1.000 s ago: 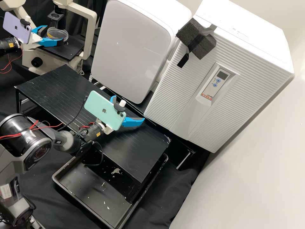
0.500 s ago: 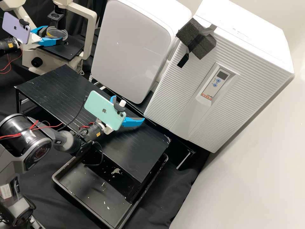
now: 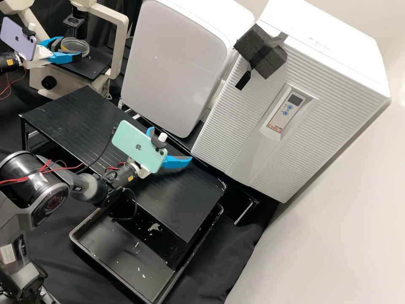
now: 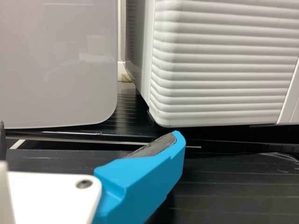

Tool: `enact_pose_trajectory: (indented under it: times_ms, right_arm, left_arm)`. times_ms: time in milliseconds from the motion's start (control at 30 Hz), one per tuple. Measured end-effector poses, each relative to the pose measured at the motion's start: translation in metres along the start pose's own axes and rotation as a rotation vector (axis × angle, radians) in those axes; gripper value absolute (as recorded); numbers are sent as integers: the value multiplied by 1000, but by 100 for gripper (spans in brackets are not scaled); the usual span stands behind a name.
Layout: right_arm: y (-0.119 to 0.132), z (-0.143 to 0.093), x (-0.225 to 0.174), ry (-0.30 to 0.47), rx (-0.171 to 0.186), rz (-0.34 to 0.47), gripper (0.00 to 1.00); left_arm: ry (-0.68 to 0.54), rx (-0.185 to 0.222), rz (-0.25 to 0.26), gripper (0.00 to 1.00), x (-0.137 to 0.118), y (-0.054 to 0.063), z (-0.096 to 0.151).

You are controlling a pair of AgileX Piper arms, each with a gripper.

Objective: Place the petri dish on the bench

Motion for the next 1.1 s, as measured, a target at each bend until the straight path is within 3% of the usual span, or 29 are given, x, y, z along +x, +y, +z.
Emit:
enact_pose_trajectory:
  times_ms: [333, 600, 867, 1100]
  right_arm:
    - [0, 0, 0, 0, 0, 0, 100]
    - [0, 0, 0, 0, 0, 0, 100]
    - [0, 0, 0, 0, 0, 0, 100]
    - [0, 0, 0, 0, 0, 0, 100]
  left_arm:
    - [-112, 26, -49, 0, -37, 6, 15]
    - [-98, -2, -8, 0, -47, 23, 11]
    - [-96, -20, 18, 0, -50, 31, 11]
    - [-140, -24, -3, 0, -57, 26, 26]
